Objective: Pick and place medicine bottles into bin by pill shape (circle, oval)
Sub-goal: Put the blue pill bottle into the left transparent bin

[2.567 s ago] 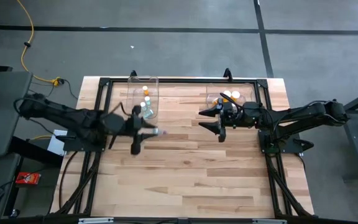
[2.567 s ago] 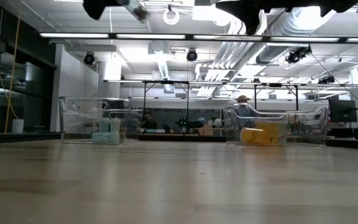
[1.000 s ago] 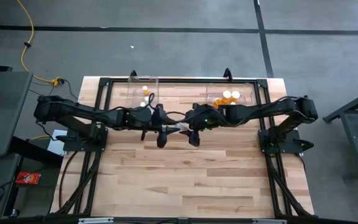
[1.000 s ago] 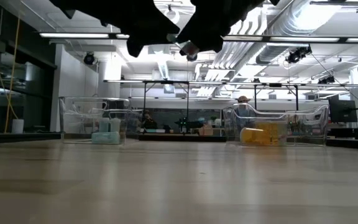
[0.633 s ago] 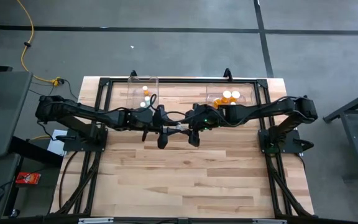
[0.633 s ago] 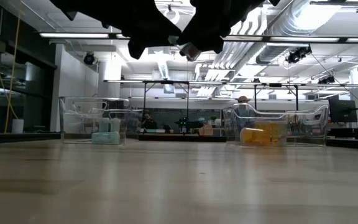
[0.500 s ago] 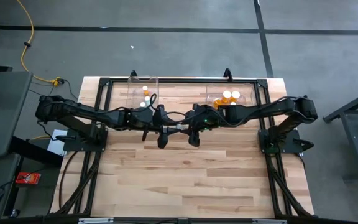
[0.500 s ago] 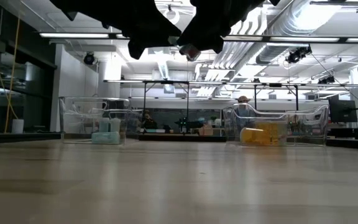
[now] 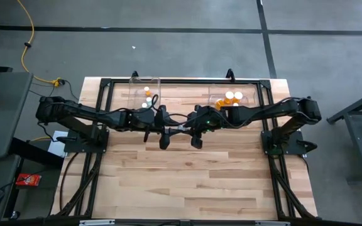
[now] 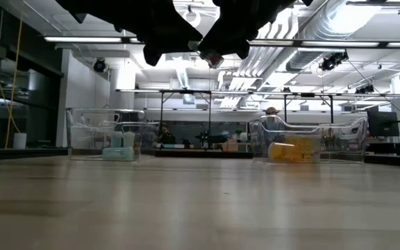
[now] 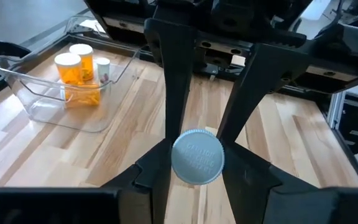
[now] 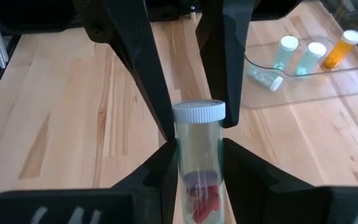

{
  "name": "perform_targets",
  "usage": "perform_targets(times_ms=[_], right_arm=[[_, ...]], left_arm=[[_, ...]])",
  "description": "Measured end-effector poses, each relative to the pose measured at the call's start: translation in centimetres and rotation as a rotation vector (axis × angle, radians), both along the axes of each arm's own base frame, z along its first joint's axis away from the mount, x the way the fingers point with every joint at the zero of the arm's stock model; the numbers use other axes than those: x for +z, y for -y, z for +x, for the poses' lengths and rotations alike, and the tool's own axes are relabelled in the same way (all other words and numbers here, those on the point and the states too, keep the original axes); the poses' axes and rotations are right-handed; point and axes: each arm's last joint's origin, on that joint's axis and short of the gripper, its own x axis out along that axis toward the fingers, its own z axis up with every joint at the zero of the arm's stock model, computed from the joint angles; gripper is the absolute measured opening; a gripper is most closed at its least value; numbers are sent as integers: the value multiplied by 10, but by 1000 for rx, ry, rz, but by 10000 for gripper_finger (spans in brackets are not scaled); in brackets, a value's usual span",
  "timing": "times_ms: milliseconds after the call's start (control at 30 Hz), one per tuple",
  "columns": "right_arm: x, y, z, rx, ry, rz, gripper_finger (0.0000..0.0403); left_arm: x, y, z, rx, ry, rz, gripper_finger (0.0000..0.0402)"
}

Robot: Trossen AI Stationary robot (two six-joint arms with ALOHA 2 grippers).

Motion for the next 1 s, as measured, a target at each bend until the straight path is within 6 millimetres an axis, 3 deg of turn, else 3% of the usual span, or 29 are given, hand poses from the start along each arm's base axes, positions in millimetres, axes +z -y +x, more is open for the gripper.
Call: perform_targets(times_ms=[333,500,633,833,1000], right_arm=[[11,12,-20,1,-73,-60,99],[14,22,-41,-18,-186,-65,99],[12,24,-61,-34,-164,-59,99],[-6,20,-101,-120,103,67,99],[-14,13,-126,-126,445,163,99]], left_arm=[[20,-8,-17,-12,48,-23,197],[43,-13,-41,3,81,41,218],[55,-12,-65,25,147,39,217],[32,-6,-97,100,288,-42,213],[15,5,-114,68,558,-64,213]])
